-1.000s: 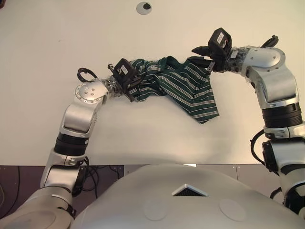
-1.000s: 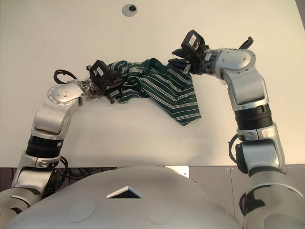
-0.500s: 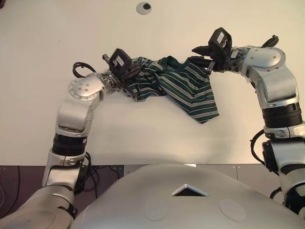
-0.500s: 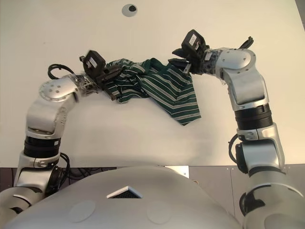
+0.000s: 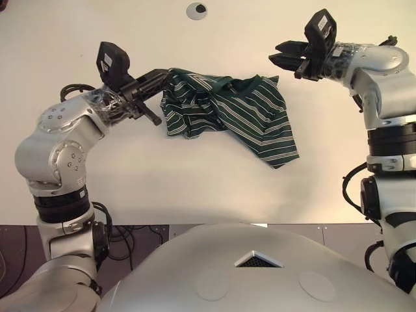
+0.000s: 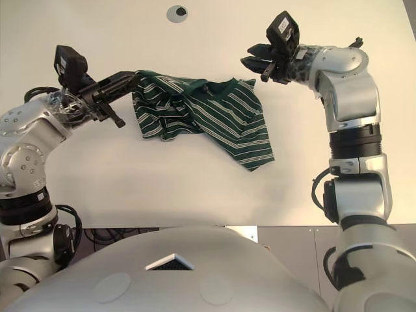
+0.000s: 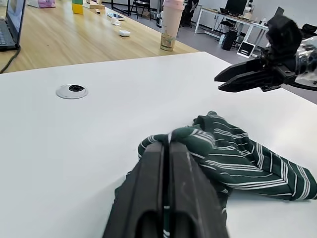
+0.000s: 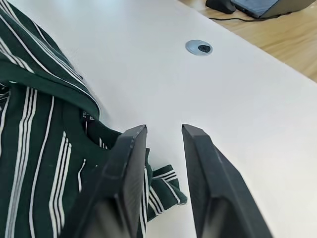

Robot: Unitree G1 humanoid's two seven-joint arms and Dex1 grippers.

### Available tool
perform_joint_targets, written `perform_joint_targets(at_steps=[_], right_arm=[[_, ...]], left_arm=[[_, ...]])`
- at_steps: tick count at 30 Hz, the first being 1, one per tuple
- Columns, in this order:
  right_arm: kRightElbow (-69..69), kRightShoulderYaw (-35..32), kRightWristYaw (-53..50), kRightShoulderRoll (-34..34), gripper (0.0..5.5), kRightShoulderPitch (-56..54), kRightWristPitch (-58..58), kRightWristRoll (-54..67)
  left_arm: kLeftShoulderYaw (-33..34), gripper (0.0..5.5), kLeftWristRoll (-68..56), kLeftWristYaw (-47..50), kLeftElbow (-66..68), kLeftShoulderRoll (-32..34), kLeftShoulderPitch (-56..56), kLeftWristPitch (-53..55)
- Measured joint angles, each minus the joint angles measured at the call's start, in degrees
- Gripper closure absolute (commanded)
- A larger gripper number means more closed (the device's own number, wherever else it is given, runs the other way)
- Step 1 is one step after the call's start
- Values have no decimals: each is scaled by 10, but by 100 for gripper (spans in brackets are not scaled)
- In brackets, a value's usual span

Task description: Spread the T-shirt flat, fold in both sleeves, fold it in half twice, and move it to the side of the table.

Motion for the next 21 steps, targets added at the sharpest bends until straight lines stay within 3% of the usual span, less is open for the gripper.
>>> perform_joint_targets(at_steps=[4,12,21], right_arm=[[93,1,31,13,422,-28,19,15],[96,1,101,6,422,-5,37,34],[129,6,99,5,422,13,20,12]], left_arm=[[14,547,-16,8,5,3,-9,0],[22,547,-24,18,11,20,-25,-2],[22,547,-23,19,15,30,-26,-6]])
